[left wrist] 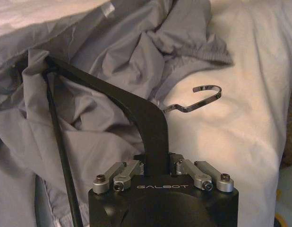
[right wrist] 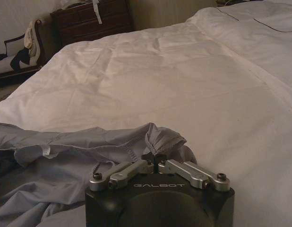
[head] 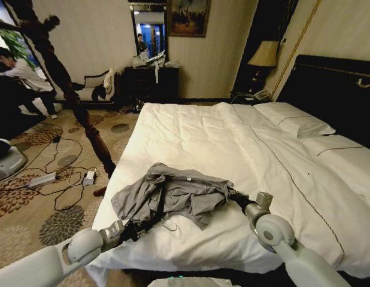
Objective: Pick up the clothes from the bed and hang them on the clothes hanger.
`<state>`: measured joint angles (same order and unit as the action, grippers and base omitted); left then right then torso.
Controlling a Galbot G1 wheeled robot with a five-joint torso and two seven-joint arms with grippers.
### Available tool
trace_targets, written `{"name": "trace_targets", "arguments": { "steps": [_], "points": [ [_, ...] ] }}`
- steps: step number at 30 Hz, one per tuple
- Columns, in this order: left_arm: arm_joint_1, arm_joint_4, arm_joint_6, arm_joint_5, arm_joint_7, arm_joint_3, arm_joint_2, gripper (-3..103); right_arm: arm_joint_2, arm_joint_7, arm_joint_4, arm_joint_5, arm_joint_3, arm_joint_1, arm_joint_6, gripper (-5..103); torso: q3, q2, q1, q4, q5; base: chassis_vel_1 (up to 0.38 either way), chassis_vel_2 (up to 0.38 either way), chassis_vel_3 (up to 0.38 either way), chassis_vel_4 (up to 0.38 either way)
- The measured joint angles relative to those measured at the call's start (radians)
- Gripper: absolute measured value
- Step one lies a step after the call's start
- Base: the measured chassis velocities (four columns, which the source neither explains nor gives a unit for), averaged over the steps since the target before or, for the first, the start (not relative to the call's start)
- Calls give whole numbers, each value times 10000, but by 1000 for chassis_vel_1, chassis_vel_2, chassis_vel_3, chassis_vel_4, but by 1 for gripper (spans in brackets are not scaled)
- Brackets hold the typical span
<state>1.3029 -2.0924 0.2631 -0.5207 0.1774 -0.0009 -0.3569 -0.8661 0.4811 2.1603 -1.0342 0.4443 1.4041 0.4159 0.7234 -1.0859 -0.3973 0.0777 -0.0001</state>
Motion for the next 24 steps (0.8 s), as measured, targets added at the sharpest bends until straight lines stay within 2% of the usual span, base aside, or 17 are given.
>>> {"name": "trace_targets", "arguments": {
  "steps": [7, 10, 11, 12, 15, 17, 18, 21, 22, 23, 24],
  "points": [
    [285, -531, -97, -688, -23, -674, -263, 23, 6, 0, 17, 9, 46, 0, -3, 0, 0, 0, 0, 0, 0, 0, 0, 0, 0],
    [1, -602, -290, -1393, -23, -745, -453, 23, 10, 0, 35, 9, 81, 0, -6, 0, 0, 0, 0, 1, 2, 0, 0, 0, 0],
    [-342, -571, -482, -2183, 304, -767, -593, 23, 14, 4, 37, 8, 97, -1, -7, 0, 0, 1, 0, 1, 0, 0, 0, 0, 0],
    [-342, -571, -482, -2183, 304, -767, -593, 23, 14, 4, 37, 8, 97, -1, -7, 0, 0, 1, 0, 1, 0, 0, 0, 0, 0],
    [-1134, -256, -902, -3333, 1747, -781, -748, 23, -6, 15, 36, 1, 139, -6, -11, 0, 0, 0, 1, 3, 0, 0, 0, 0, 0],
    [-1592, 2, -1129, -3793, 2568, -677, -784, 23, -20, 25, 33, -6, 151, -23, -14, 0, 0, 1, 0, 3, 2, 0, 0, 0, 0],
    [-1592, 2, -1129, -3793, 2568, -677, -784, 23, -20, 25, 33, -6, 151, -23, -14, 0, 0, 1, 0, 3, 2, 0, 0, 0, 0],
    [-2221, 382, -1661, -4337, 4197, -239, -715, 23, -23, 31, 1, 13, 212, -94, -35, 0, 0, 1, 0, 1, 2, 0, 0, 0, 0],
    [-2318, 457, -1772, -4439, 4525, -116, -676, 23, -8, 25, -12, 28, 236, -118, -43, 0, 0, 0, 0, 3, 0, 0, 0, 0, 0],
    [-2318, 457, -1772, -4439, 4525, -116, -676, 23, -8, 25, -12, 28, 236, -118, -43, 0, 0, 0, 0, 3, 0, 0, 0, 0, 0],
    [-2369, 544, -1871, -4581, 4969, -3, -612, 23, 21, 16, -36, 50, 267, -156, -60, 0, 0, 0, 0, 4, 0, 0, 0, 0, 0]
  ]
}}
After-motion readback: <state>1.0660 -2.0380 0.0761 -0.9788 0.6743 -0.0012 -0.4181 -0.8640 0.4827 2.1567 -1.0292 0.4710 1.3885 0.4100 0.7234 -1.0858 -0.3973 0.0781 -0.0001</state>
